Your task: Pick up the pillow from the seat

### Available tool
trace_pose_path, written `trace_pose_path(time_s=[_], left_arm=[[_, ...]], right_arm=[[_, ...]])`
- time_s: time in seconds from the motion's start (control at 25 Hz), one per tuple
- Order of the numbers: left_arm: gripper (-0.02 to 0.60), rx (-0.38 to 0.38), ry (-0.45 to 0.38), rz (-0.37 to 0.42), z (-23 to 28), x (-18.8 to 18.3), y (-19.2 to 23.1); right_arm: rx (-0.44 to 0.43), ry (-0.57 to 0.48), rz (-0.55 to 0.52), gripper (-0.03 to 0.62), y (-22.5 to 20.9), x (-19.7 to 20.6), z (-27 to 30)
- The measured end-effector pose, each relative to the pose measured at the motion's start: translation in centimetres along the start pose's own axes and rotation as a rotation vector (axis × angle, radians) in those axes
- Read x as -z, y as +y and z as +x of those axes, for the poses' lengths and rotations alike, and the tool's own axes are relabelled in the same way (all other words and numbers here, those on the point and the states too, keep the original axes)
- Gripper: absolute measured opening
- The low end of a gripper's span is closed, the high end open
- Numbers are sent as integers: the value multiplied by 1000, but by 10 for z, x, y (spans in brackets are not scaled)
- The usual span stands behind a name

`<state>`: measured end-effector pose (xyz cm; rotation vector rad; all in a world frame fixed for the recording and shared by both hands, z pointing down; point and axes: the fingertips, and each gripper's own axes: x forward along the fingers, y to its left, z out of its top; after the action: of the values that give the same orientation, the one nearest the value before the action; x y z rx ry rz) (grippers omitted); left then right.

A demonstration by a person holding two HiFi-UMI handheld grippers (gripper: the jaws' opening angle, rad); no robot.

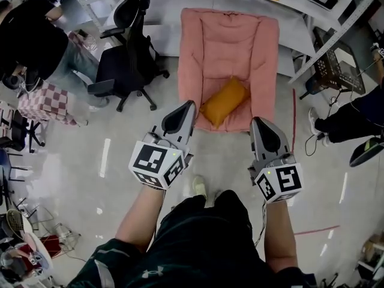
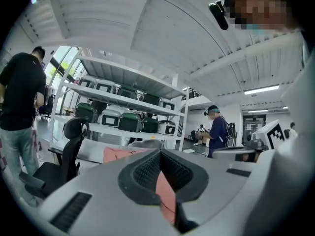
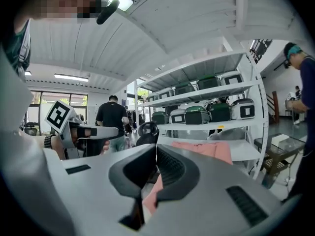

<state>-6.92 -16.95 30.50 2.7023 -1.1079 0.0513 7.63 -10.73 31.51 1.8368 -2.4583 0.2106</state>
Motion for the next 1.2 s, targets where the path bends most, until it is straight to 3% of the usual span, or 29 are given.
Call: trace_pose_path(time_s=[0.24, 0.76, 0.96, 1.2], left_arm=[[0, 18, 16, 7, 34, 42, 27], [0, -33, 120, -19, 107, 173, 80], [0, -40, 189, -36, 131, 237, 94], [0, -35, 263, -60, 149, 313, 104]], right_arm=[[-11, 86, 47, 5, -16, 65, 41], [-87, 328, 90, 5, -52, 247, 128], [-104, 418, 120, 10, -60, 327, 152], [-96, 542, 172, 62, -68, 418, 162]])
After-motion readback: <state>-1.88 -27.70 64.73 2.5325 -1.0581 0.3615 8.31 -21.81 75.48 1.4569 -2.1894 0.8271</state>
